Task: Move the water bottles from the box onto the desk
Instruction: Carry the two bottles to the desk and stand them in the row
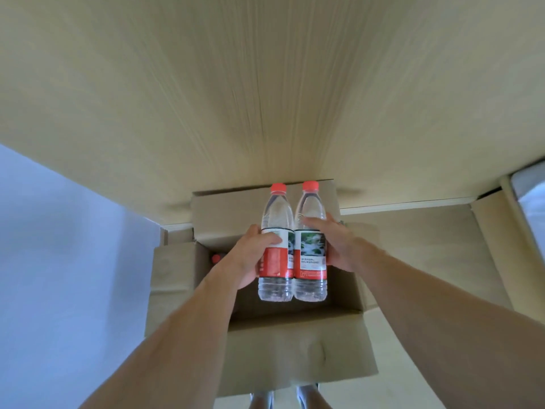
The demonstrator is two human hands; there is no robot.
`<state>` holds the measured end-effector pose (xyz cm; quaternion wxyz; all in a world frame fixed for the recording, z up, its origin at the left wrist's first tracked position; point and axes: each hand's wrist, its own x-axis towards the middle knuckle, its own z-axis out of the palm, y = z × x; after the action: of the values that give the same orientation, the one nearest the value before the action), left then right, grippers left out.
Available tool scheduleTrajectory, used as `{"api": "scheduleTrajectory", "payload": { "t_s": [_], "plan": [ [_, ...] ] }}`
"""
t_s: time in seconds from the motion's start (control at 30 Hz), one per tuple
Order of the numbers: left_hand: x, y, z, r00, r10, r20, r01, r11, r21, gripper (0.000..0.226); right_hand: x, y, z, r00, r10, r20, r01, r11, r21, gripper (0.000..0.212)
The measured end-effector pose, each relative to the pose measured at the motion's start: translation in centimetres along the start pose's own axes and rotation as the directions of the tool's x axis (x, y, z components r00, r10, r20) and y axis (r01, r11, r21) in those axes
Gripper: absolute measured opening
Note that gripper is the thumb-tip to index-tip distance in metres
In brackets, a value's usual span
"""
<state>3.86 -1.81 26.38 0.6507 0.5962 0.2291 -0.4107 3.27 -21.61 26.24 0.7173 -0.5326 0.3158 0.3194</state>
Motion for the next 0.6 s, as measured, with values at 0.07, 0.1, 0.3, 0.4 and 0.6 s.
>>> {"api": "scheduleTrajectory", "payload": {
  "t_s": [0.07,0.1,0.3,0.4,0.6],
  "plan": [
    [-1.2,0.8,0.7,1.000,0.028,-0.007,-0.028,0.999,0.022,0.049,-1.9,-0.8,-0.6,0.999,0.020,0.042,-0.020,1.000,0.005,0.048],
    [-1.9,1.1,1.1,0.999,0.040,-0.016,-0.039,0.998,0.047,0.053,-2.9,-1.1,-0.8,0.998,0.022,0.052,-0.022,1.000,-0.003,0.050],
    [-5.7,4.2,4.2,0.996,0.084,0.043,-0.090,0.981,0.171,0.061,-8.9,-3.3,-1.2,0.999,-0.020,-0.044,0.017,0.998,-0.065,0.044],
    [-7.2,5.5,5.8,0.991,0.114,0.070,-0.125,0.973,0.195,0.068,-11.1,-3.9,-1.2,0.996,-0.075,-0.055,0.073,0.997,-0.029,0.055],
    [-9.4,8.0,8.4,0.981,0.109,0.160,-0.144,0.964,0.223,0.055,-15.2,-4.8,-1.6,0.974,-0.126,-0.186,0.149,0.982,0.114,0.068]
  ]
}}
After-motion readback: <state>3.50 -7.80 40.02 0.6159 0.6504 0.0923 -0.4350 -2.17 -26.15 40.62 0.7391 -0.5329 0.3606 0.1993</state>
